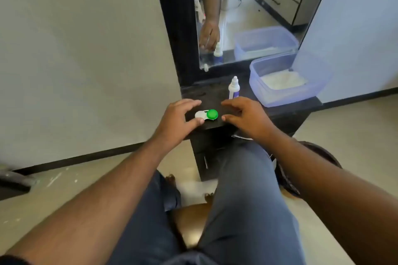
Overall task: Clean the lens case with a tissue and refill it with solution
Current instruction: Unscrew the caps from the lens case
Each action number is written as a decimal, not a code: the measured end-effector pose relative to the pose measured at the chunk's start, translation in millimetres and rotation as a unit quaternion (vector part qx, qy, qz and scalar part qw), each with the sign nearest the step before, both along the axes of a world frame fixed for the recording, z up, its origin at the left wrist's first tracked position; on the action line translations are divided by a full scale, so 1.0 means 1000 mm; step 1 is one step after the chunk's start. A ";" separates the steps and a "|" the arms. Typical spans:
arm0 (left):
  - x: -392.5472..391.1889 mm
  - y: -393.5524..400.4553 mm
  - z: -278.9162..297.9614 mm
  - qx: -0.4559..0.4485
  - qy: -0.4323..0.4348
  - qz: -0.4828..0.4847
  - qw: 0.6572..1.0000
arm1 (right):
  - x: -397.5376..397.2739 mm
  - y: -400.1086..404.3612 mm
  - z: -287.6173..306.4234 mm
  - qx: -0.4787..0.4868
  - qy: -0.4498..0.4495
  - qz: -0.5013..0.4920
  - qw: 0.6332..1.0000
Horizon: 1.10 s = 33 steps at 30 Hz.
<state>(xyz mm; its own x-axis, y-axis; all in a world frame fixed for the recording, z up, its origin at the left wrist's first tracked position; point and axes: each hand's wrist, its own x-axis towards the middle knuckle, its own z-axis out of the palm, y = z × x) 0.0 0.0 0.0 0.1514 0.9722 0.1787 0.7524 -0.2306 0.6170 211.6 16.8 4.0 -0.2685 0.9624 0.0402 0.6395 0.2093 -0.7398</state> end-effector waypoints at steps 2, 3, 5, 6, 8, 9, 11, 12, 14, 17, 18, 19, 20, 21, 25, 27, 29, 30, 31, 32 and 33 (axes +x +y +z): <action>0.003 0.006 -0.001 -0.018 -0.018 -0.002 1.000 | -0.002 0.006 -0.004 -0.016 0.006 0.022 1.000; 0.003 0.008 -0.004 -0.031 -0.021 -0.006 0.999 | -0.004 0.009 -0.007 -0.024 0.004 0.035 0.999; 0.002 0.011 -0.009 -0.055 -0.028 -0.010 0.998 | -0.010 0.016 -0.013 -0.031 0.002 0.052 0.998; 0.001 0.012 -0.012 -0.065 -0.032 -0.010 0.997 | -0.012 0.020 -0.015 -0.027 -0.002 0.057 0.998; -0.002 0.014 -0.016 -0.065 -0.034 -0.007 0.997 | -0.013 0.029 -0.019 -0.006 -0.025 0.068 0.997; -0.003 0.015 -0.019 -0.070 -0.036 -0.003 0.997 | -0.014 0.032 -0.021 0.004 -0.039 0.073 0.997; -0.005 0.018 -0.023 -0.082 -0.037 -0.006 0.996 | -0.016 0.036 -0.027 0.034 -0.049 0.077 0.995; -0.005 0.019 -0.025 -0.085 -0.031 -0.013 0.996 | -0.016 0.036 -0.029 0.050 -0.048 0.079 0.994; -0.008 0.022 -0.028 -0.080 -0.018 -0.025 0.996 | -0.017 0.037 -0.036 0.070 -0.047 0.077 0.993; -0.010 0.024 -0.030 -0.060 -0.014 -0.026 0.998 | -0.018 0.037 -0.042 0.091 -0.054 0.072 0.992; -0.010 0.026 -0.031 -0.054 -0.017 -0.023 0.998 | -0.019 0.038 -0.044 0.096 -0.056 0.070 0.991; -0.010 0.026 -0.032 -0.047 -0.019 -0.021 0.998 | -0.019 0.038 -0.044 0.102 -0.055 0.069 0.991; -0.009 0.026 -0.033 -0.041 -0.018 -0.019 0.999 | -0.018 0.037 -0.044 0.107 -0.053 0.070 0.990; -0.009 0.026 -0.034 -0.038 -0.018 -0.015 0.999 | -0.018 0.038 -0.045 0.111 -0.051 0.073 0.990; -0.002 0.024 -0.036 -0.020 -0.047 0.020 0.999 | -0.016 0.039 -0.046 0.124 -0.042 0.076 0.988; 0.002 0.022 -0.038 -0.015 -0.066 0.033 0.997 | -0.015 0.039 -0.047 0.124 -0.044 0.075 0.988; 0.003 0.020 -0.038 -0.011 -0.080 0.045 0.996 | -0.015 0.038 -0.047 0.117 -0.043 0.076 0.989; 0.003 0.019 -0.039 -0.006 -0.078 0.052 0.996 | -0.014 0.038 -0.047 0.117 -0.040 0.077 0.989; 0.002 0.019 -0.038 -0.006 -0.075 0.057 0.996 | -0.014 0.038 -0.047 0.118 -0.038 0.076 0.989; 0.001 0.018 -0.038 -0.015 -0.074 0.057 0.996 | -0.014 0.039 -0.048 0.117 -0.037 0.076 0.990; -0.001 0.017 -0.037 -0.031 -0.079 0.050 0.995 | -0.013 0.039 -0.048 0.116 -0.036 0.075 0.990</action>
<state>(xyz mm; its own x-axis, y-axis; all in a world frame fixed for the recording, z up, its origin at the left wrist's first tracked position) -0.6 17.4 -37.2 0.0289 0.9908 0.1324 0.6622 -0.1182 0.7399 198.2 56.0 -43.9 -0.4186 0.8783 0.2308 0.6379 0.4653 -0.6137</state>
